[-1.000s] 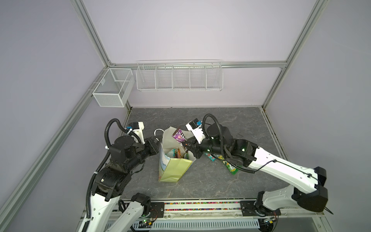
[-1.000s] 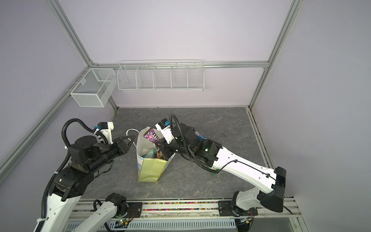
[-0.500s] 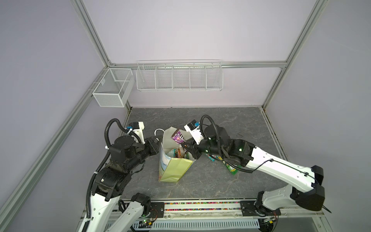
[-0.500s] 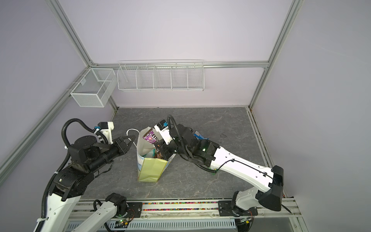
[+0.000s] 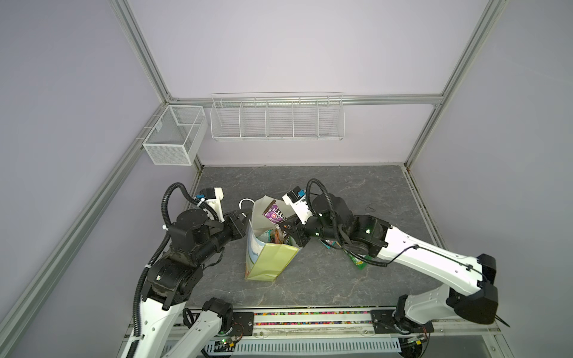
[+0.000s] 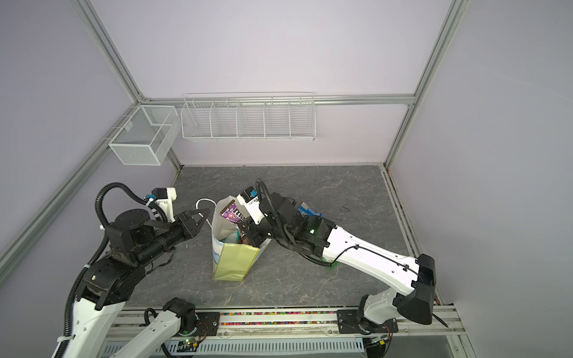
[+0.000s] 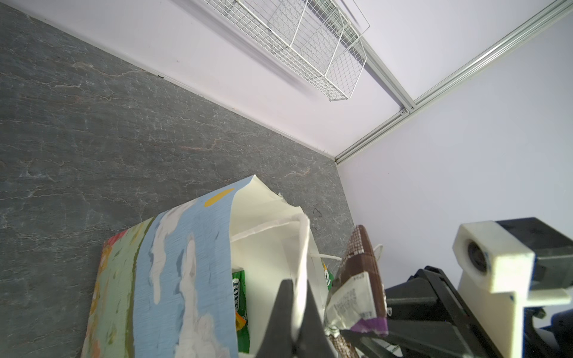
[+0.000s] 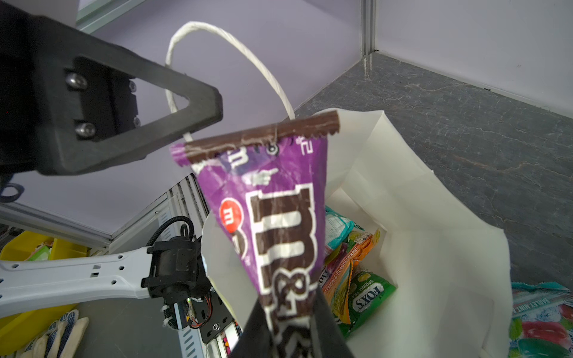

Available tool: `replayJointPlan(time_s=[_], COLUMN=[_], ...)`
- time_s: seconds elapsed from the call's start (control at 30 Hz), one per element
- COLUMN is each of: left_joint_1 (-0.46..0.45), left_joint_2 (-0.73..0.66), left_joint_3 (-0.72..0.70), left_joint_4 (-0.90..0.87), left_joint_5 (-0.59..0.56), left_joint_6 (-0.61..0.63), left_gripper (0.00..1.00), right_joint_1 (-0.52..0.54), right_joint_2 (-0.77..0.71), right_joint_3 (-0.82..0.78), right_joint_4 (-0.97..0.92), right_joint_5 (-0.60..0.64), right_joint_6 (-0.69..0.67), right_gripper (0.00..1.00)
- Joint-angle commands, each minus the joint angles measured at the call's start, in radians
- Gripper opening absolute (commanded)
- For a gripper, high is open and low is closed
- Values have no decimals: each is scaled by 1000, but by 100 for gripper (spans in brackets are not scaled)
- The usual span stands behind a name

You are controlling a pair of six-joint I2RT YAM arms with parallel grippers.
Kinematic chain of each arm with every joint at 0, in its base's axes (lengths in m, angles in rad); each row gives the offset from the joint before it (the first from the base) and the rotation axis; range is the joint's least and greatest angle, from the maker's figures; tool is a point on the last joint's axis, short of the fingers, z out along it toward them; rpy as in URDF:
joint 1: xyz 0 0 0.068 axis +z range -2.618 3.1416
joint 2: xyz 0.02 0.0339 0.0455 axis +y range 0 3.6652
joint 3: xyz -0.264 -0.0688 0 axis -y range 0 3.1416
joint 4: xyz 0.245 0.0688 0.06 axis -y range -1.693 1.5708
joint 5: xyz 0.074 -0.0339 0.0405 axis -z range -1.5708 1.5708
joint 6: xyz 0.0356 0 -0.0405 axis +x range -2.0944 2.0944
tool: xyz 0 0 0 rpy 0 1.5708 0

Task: Place the snacks into the paper bag
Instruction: Place the snack in the paper bag.

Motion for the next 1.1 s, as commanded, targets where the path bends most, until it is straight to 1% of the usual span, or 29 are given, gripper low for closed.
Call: replayJointPlan(time_s=[0.0,0.63,0.93,1.07], left_joint_1=[4,5,4,4], left_joint_2=[-10,-21,-23,-24], left_joint_3=[1,-5,-7,-5], left_joint_4=[70,68,69,69], left_joint_5=[10,15,16,15], left_joint_6=[-16,-21,-22,-23], left_gripper=[0,0,0,0], right_joint_1=[9,8,8,8], right_joint_2=[15,52,73,74], right_joint_3=[3,8,27,29], right_joint_4=[11,-10,-37,-38], right_joint_5=[13,31,38,36], right_joint_6=[10,5,1,2], right_gripper=[18,19,23,23])
